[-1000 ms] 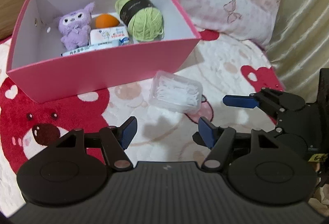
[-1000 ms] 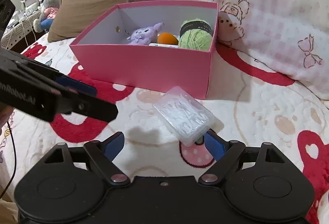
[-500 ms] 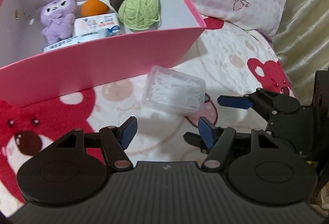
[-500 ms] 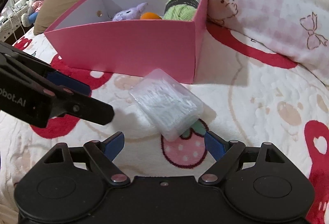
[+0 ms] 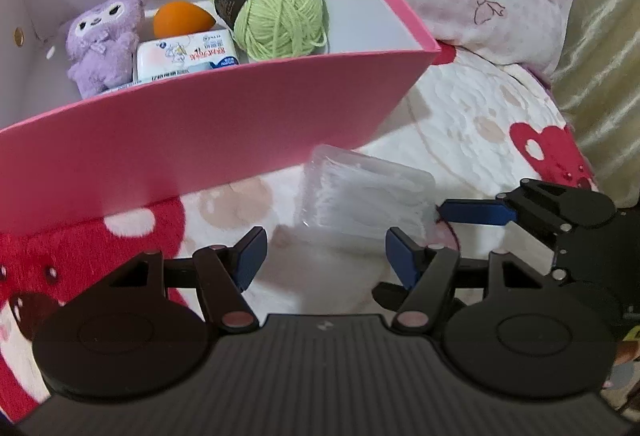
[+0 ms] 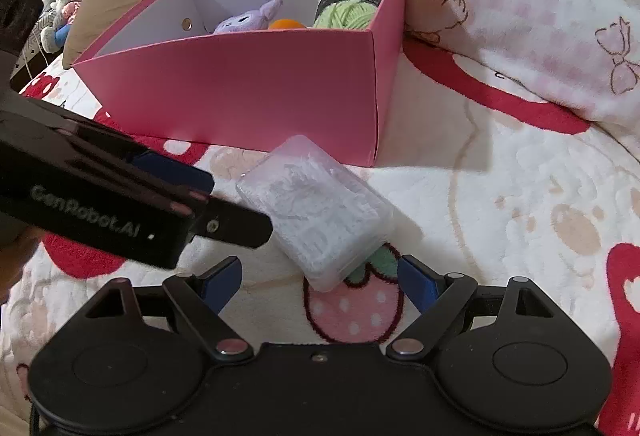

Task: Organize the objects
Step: 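Close the right tool on the clear case while the left tool pinches it too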

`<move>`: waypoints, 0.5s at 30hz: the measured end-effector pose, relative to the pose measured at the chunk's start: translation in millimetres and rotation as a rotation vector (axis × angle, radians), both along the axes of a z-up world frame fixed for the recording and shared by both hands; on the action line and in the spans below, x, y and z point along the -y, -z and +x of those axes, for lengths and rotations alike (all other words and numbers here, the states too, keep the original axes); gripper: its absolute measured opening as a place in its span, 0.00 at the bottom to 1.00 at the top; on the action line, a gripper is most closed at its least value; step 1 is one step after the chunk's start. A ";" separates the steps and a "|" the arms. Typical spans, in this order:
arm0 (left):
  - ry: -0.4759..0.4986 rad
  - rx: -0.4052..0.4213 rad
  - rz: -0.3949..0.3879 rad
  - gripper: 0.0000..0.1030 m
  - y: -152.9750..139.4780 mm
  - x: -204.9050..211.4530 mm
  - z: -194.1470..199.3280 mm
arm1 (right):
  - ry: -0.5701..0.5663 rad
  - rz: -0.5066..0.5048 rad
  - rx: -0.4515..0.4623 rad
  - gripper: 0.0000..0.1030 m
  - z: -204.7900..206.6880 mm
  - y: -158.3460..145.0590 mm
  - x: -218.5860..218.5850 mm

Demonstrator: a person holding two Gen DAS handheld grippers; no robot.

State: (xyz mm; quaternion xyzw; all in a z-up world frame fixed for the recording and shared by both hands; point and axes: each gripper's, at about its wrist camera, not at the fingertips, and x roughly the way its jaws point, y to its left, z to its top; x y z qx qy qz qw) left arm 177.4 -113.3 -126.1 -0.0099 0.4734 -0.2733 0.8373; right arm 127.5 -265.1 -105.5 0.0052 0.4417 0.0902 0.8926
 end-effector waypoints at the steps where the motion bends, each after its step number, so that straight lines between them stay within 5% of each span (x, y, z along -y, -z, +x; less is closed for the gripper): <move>1: 0.008 0.006 -0.002 0.63 1.3 0.3 0.0 | 0.003 0.003 -0.001 0.85 0.4 1.3 0.3; 15: 0.063 0.089 -0.077 0.61 12.3 -6.4 -2.1 | 0.044 0.006 -0.010 0.85 8.9 9.1 -5.3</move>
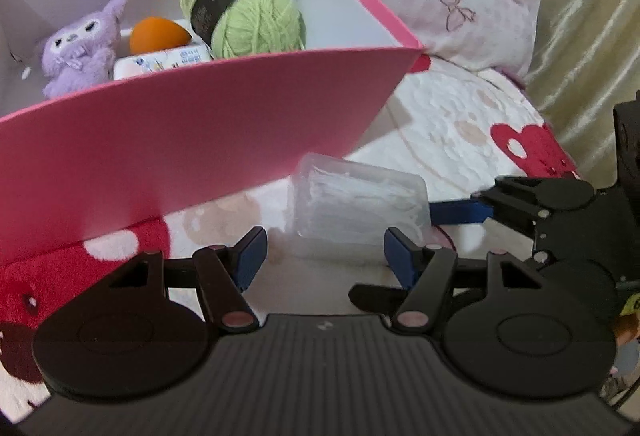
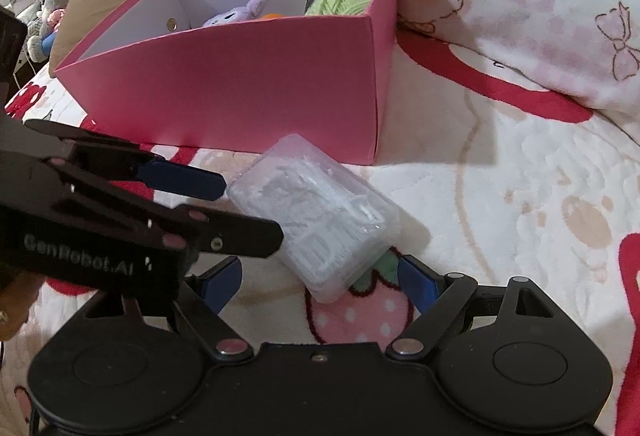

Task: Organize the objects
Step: 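Close the right tool on the clear case while the left tool pinches it too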

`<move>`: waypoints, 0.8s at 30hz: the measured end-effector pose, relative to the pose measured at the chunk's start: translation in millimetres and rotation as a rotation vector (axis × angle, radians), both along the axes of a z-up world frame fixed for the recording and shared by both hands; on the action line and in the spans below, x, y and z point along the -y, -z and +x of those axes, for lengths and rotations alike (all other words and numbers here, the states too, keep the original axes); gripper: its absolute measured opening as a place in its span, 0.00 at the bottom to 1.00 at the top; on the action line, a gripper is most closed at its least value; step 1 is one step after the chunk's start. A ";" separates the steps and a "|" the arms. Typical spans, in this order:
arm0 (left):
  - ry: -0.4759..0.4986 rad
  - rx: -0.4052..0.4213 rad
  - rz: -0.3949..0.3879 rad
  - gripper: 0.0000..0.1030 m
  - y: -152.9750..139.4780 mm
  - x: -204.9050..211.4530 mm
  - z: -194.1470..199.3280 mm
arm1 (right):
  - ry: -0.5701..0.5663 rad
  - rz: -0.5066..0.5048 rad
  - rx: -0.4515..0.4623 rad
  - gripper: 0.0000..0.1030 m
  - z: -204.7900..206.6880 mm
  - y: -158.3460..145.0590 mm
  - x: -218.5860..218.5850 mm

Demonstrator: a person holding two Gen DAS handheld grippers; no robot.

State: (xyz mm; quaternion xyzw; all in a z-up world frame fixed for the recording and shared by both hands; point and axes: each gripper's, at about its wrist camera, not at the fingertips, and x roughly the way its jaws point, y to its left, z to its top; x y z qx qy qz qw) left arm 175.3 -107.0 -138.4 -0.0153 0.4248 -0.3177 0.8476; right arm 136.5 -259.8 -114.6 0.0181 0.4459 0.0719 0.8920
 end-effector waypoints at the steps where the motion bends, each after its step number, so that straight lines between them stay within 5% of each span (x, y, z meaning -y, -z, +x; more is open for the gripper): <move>1: 0.002 -0.001 -0.006 0.61 0.1 -0.1 1.2 | -0.001 -0.003 0.000 0.85 0.5 0.6 -1.6; 8: 0.039 -0.039 -0.088 0.58 5.3 -5.3 2.2 | -0.002 -0.024 0.003 0.86 0.6 2.1 -10.7; 24: 0.070 -0.110 -0.085 0.59 4.8 -4.7 -0.6 | -0.045 -0.140 -0.005 0.88 1.5 4.1 -28.5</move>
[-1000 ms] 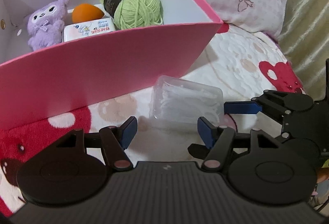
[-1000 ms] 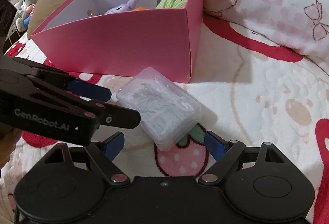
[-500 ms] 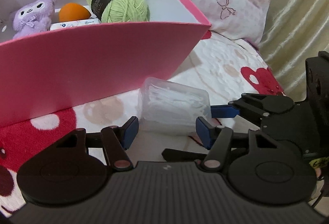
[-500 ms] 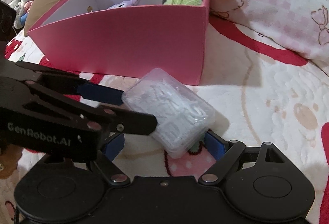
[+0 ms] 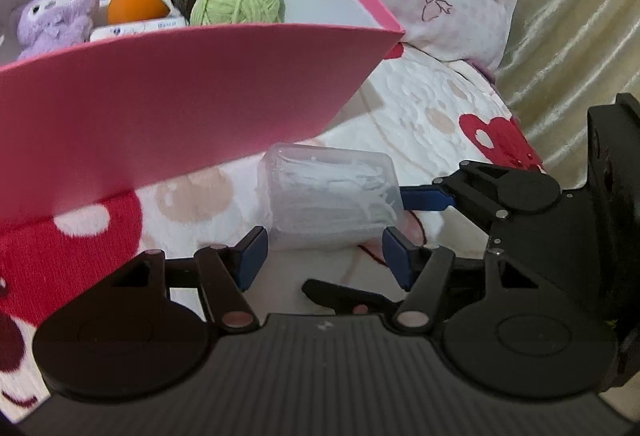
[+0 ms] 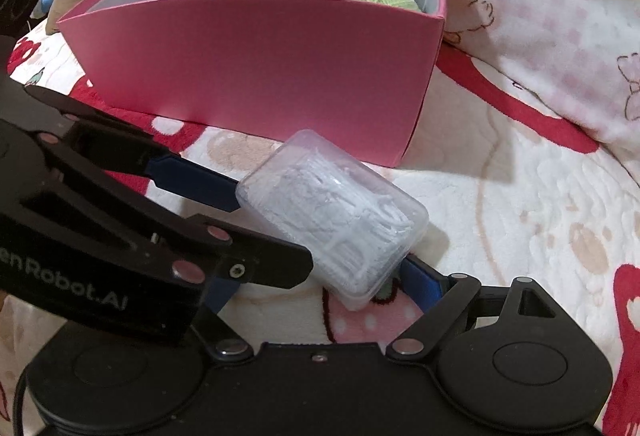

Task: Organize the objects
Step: 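Close the right tool on the clear case while the left tool pinches it too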

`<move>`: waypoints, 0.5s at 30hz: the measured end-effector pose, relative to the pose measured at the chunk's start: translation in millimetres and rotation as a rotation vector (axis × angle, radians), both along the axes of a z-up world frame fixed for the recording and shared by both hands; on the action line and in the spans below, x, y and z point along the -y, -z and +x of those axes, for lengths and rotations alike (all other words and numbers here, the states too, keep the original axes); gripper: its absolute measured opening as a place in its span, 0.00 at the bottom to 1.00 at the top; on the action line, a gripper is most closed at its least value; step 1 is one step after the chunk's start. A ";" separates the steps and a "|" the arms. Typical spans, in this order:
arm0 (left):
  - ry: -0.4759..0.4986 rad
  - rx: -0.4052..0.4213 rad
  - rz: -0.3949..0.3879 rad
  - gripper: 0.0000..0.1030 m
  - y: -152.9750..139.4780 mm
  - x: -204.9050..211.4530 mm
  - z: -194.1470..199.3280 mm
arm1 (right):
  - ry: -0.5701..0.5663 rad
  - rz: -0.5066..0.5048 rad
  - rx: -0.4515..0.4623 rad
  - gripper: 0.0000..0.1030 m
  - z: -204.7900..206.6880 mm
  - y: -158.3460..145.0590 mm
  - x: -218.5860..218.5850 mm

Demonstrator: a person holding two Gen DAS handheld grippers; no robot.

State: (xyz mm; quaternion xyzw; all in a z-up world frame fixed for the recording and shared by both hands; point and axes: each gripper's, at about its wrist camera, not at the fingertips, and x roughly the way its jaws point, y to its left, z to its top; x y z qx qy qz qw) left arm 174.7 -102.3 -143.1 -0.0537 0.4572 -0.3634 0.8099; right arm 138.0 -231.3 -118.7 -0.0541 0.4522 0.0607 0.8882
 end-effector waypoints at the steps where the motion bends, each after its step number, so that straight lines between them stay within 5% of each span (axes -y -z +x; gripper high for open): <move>1: 0.001 -0.022 -0.003 0.59 -0.6 -0.7 0.0 | -0.001 0.002 0.002 0.88 -0.2 -0.1 0.1; 5: -0.085 -0.171 -0.076 0.58 4.3 -16.7 -5.7 | -0.012 0.019 0.006 0.88 -0.7 -1.1 1.0; 9: -0.078 -0.149 -0.042 0.56 2.8 -16.3 -10.0 | -0.128 -0.045 0.006 0.88 -2.6 0.0 -8.9; 15: -0.122 -0.149 -0.085 0.56 -9.3 -26.3 -5.9 | -0.077 0.034 -0.006 0.88 3.0 -3.1 -4.1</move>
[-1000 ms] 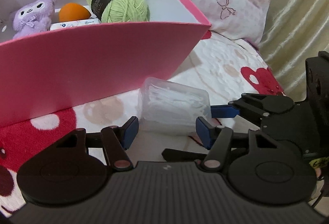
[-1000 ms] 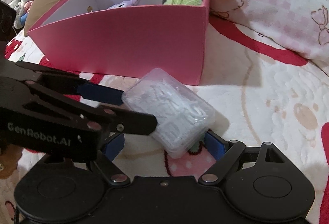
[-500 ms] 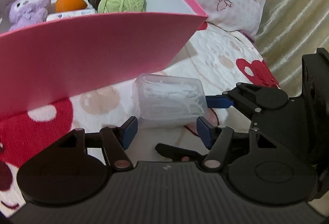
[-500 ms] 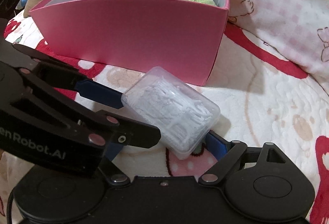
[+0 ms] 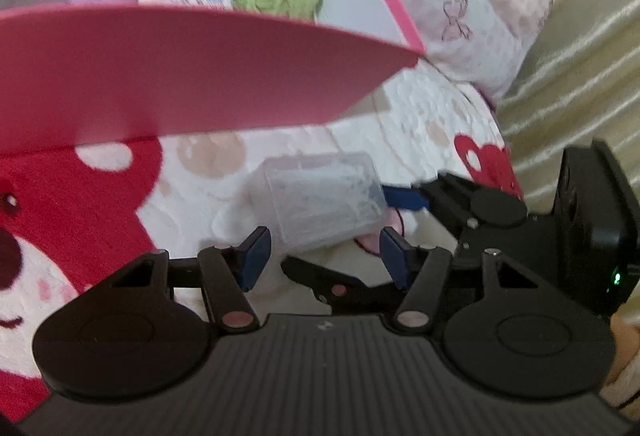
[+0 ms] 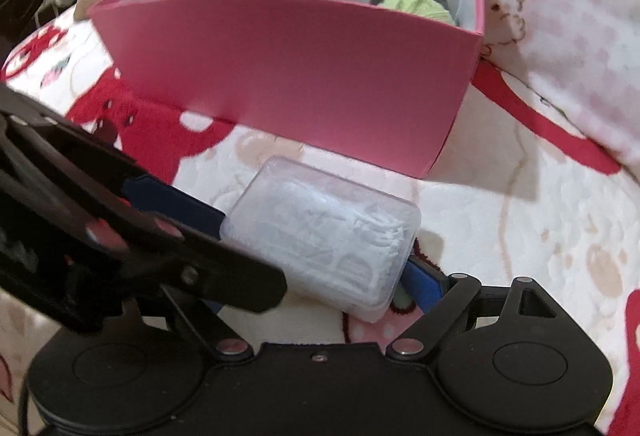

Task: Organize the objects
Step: 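Close the right tool on the clear case while the left tool pinches it too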

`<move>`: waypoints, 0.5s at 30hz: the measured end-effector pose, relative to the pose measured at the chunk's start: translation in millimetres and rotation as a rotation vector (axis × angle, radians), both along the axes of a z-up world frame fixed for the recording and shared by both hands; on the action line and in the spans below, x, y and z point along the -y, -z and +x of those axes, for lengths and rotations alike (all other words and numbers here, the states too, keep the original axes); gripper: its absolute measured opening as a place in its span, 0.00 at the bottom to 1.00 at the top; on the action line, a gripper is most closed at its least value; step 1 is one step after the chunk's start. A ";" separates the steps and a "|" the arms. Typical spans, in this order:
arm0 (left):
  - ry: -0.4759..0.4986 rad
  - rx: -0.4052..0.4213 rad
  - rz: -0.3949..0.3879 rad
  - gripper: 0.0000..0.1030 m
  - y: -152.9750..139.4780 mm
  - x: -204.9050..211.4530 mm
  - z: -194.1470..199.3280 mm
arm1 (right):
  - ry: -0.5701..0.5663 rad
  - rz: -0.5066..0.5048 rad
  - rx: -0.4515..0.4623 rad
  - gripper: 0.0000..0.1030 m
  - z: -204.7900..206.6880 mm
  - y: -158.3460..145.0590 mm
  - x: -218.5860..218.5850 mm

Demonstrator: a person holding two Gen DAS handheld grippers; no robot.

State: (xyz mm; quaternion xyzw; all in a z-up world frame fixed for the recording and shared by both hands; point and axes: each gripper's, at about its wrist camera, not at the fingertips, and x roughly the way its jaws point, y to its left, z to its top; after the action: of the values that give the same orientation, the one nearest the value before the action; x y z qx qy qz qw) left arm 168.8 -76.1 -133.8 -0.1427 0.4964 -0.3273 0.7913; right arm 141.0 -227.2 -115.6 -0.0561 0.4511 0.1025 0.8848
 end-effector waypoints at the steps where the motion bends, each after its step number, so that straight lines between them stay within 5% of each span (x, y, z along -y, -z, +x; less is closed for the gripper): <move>1: -0.021 0.004 0.000 0.58 -0.5 -2.0 0.3 | 0.010 0.018 0.001 0.88 -0.1 -0.9 1.2; 9: -0.117 -0.025 0.050 0.54 8.5 -14.0 10.6 | -0.098 0.037 0.016 0.88 2.1 -0.2 -18.3; 15: -0.168 -0.168 0.024 0.40 18.5 -31.2 18.1 | -0.097 0.036 0.017 0.88 7.7 2.8 -23.4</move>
State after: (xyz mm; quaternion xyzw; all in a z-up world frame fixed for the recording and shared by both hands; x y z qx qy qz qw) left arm 186.9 -44.9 -152.3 -0.2012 0.5510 -0.2409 0.7732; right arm 148.7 -203.8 -118.4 -0.0629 0.4384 0.1526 0.8835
